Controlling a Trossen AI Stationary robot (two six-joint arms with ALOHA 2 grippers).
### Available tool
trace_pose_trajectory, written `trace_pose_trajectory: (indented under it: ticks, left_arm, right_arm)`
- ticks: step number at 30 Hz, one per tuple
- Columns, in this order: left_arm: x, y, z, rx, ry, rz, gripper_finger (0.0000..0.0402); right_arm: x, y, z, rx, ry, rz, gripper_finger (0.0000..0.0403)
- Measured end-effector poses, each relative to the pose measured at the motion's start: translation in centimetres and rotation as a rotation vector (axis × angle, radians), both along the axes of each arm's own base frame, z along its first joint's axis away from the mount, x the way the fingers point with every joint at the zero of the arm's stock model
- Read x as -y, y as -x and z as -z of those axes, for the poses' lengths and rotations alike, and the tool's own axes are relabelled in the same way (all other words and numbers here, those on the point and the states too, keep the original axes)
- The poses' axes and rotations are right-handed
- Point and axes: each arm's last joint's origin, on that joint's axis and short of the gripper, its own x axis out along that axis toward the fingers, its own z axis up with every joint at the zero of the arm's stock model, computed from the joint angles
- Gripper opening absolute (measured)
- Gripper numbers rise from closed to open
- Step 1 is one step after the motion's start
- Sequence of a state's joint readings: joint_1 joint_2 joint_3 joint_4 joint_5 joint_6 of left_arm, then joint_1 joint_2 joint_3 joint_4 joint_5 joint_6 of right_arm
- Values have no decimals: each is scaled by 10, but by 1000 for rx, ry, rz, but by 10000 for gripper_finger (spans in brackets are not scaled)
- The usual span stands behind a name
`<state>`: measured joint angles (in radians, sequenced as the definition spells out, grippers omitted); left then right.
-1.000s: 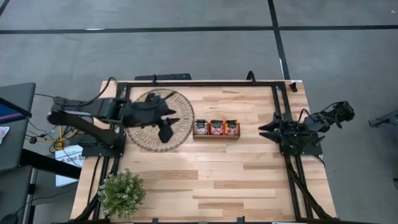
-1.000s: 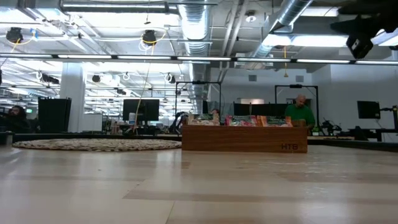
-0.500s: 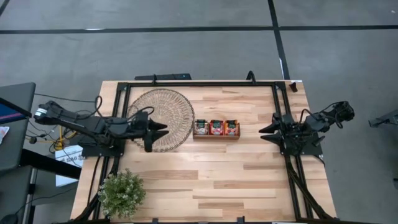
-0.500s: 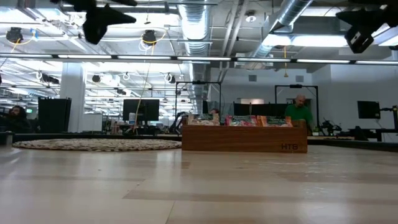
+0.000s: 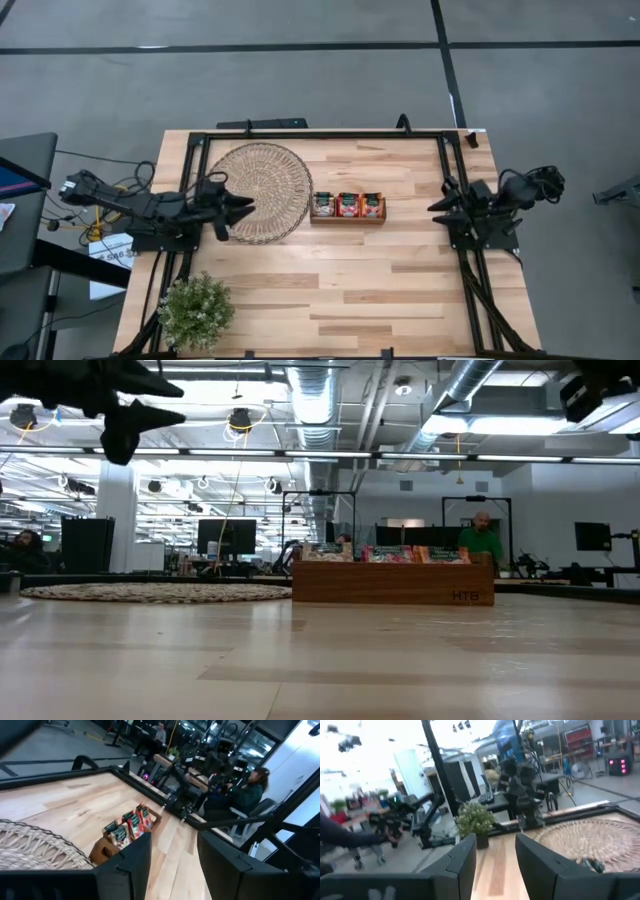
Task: Pick & Place Tea
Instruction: Return to Home Position
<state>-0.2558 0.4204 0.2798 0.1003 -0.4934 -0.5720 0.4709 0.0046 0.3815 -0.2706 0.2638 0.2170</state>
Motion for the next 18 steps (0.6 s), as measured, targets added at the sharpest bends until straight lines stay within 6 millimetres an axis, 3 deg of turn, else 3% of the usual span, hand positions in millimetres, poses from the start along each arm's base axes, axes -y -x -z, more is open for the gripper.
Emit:
trace_pose_trajectory:
  ticks: [4, 12, 18]
  left_arm:
    - [-2, 6, 12, 17, 2, -3, 151]
    - [-3, 11, 32, 53, 13, -8, 151]
    - [-4, 13, 49, 78, 23, -8, 151]
  right_arm:
    - [-2, -2, 0, 20, 25, -16, 129]
    - [-11, -18, 32, 40, -5, -54, 129]
    - [-13, -21, 40, 31, 7, -75, 129]
